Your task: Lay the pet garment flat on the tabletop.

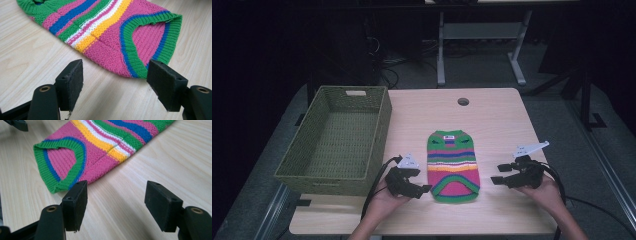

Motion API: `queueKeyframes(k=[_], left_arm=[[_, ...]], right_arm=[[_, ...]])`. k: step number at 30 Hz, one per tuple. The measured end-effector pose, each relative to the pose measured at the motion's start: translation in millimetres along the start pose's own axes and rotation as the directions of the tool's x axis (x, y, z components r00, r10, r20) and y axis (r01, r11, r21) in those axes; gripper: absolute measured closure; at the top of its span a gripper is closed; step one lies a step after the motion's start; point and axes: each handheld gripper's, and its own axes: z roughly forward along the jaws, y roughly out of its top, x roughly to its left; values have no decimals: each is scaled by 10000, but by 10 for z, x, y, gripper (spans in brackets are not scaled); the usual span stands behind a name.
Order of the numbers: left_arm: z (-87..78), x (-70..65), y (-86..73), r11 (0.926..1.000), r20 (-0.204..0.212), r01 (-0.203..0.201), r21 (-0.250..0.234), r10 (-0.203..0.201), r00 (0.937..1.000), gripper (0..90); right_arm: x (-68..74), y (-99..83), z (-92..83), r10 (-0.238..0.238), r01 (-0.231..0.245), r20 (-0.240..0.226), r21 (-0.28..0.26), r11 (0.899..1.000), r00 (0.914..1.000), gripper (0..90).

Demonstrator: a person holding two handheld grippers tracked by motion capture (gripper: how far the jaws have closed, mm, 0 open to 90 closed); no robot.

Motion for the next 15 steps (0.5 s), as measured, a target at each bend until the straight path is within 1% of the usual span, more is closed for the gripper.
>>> queueKeyframes(k=[1, 3, 4, 7, 8, 9, 10, 11, 14, 15], left_arm=[[-15, -5, -23, 10000, -17, 96, -21, -96, 10000, 286], [-24, -6, -45, 9999, -87, 130, -89, -130, 9999, 281], [-32, -8, -53, 9999, -96, 152, -6, -152, 9998, 279], [-43, -18, -87, 9997, -113, 231, -91, -232, 9997, 273], [-44, -16, -93, 9999, -125, 128, -79, -129, 9998, 272], [-46, -27, -104, 9998, -120, 170, -39, -171, 9998, 270], [-46, -27, -104, 9998, -120, 170, -39, -171, 9998, 268], [-52, -40, -126, 9998, -123, 175, -51, -175, 9998, 268], [-59, -54, -160, 9999, -223, 137, -92, -139, 9997, 265], [-64, -59, -173, 9998, -240, 192, -99, -194, 9995, 264]], right_arm=[[5, -15, -16, -65, 65, -4, -68, 10000, 10000, 340], [16, -36, -32, -56, 56, 49, -12, 10000, 10000, 340], [17, -53, -34, -91, 92, 100, -54, 9999, 9999, 339], [16, -109, -50, -29, 29, 169, -17, 10000, 9999, 335], [13, -133, -50, 71, -71, 143, -33, 10000, 9999, 329], [8, -141, -52, 76, -77, 129, 60, 10000, 9999, 323], [8, -141, -52, 76, -77, 129, 60, 10000, 9999, 323], [22, -174, -63, 110, -108, 171, -86, 9999, 9998, 324], [33, -216, -78, 15, -15, 293, -25, 10000, 9996, 323], [38, -229, -81, 28, -28, 318, -18, 10000, 9995, 322]])
